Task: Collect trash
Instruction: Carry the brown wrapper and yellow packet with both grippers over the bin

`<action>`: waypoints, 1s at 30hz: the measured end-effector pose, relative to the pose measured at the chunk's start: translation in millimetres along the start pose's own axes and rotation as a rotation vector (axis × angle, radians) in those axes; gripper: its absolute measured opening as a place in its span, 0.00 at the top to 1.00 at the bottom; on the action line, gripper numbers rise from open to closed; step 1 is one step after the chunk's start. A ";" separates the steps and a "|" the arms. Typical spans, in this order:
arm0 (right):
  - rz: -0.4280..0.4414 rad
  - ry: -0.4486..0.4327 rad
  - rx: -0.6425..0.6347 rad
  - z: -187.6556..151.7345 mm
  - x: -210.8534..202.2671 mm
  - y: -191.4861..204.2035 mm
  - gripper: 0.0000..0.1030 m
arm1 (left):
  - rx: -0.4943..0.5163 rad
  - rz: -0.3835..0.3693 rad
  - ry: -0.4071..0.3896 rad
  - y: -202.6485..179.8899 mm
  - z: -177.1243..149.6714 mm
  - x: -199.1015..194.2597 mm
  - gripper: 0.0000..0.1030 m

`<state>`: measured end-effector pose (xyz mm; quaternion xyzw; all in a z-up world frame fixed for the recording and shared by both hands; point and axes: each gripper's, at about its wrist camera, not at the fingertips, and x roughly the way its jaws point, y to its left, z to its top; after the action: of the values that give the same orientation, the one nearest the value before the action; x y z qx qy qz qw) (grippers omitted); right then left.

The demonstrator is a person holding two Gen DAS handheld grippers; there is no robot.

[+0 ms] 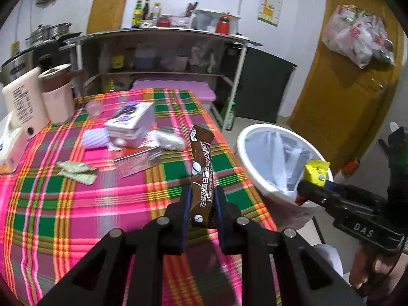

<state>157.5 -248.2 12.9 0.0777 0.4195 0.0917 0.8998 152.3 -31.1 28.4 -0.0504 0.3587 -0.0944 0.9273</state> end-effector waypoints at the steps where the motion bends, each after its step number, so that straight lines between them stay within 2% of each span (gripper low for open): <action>1: -0.006 -0.002 0.005 0.0 -0.9 -3.0 0.62 | 0.007 -0.008 0.001 -4.2 1.2 1.6 0.82; 14: -0.074 -0.007 0.068 0.2 -6.9 -48.7 0.62 | 0.086 -0.097 0.045 -55.0 13.6 35.5 0.82; 30: -0.120 0.031 0.117 0.3 6.9 -88.7 0.62 | 0.158 -0.189 0.094 -96.4 21.7 71.9 0.81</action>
<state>170.9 -332.8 -11.3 0.1036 0.4420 0.0139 0.8909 205.7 -140.0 12.8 -0.0063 0.3869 -0.2113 0.8976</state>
